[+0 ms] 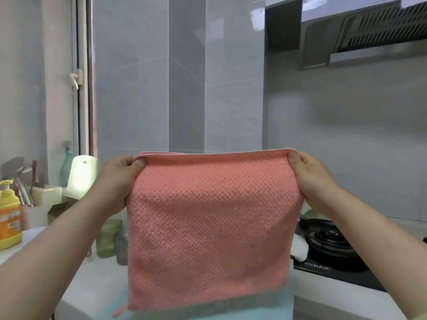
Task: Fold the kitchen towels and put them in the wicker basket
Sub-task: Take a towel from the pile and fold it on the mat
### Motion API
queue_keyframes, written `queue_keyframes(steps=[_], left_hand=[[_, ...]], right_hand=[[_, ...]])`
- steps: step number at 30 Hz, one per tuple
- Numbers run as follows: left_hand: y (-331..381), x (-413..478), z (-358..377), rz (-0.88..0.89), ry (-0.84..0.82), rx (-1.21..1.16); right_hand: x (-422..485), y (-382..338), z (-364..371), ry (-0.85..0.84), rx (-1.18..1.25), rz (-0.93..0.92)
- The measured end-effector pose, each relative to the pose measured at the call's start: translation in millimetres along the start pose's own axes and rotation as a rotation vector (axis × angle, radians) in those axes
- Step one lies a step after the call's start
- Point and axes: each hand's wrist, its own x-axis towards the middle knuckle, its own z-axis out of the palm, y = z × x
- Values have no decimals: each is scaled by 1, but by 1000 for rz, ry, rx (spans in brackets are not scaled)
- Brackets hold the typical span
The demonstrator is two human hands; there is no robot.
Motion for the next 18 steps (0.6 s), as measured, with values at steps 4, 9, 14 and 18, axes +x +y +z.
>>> queue_keyframes(steps=[4,9,14,18], left_hand=[[11,-5,-6,-134,-97,-58],[-1,-1,-4,-312,-151,-133],[-41,16,9,-460,-124,-67],[-93,35,17,-454,-82,46]], right_hand=[[1,-3,-6,-6,-32,32],[12,13,0,-50,-88,220],[21,53,18,-59,24,378],[25,98,32,-40,62,428]])
